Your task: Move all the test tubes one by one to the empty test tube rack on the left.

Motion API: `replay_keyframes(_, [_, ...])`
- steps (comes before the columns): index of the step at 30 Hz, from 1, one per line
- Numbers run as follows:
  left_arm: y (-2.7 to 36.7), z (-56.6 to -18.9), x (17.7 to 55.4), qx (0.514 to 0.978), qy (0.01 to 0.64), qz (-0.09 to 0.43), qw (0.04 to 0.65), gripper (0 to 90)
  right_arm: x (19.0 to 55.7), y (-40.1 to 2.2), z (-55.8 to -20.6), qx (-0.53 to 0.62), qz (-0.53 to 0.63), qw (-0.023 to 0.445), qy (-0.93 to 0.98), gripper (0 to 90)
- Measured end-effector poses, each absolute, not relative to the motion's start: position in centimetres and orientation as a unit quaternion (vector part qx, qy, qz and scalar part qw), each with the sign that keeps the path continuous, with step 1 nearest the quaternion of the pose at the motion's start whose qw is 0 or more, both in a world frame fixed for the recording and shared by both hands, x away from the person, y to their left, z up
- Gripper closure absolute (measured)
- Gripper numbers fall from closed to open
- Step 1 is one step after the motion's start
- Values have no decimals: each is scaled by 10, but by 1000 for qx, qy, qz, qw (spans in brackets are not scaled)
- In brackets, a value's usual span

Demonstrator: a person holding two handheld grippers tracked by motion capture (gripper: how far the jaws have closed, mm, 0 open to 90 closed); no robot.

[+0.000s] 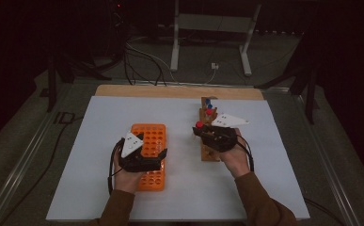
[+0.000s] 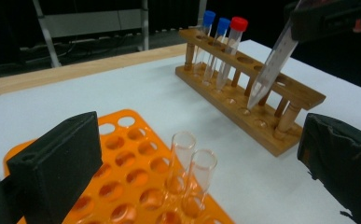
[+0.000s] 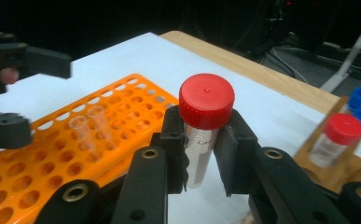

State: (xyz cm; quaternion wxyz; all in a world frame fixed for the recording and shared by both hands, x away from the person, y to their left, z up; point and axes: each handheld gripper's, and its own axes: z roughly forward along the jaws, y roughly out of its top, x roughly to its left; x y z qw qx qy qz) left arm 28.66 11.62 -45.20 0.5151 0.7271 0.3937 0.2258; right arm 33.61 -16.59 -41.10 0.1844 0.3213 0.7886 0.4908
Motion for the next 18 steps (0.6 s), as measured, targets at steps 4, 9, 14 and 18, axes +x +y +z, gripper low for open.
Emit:
replay_keyframes(4, [106,-449,286,728,385,237,516,11,333,-159,-412,311,488,176,797,746])
replay_keyframes(9, [91,-446,287,735,375,235,514,41,330,-152,-414,304,490,162,801,745])
replay_keyframes(14, [75,-447,289,750,361,230,504,69,327,-147,-416,299,491,144,805,745])
replay_keyframes(18, [64,-448,290,760,353,232,495,121,325,-143,-417,293,491,136,809,744])
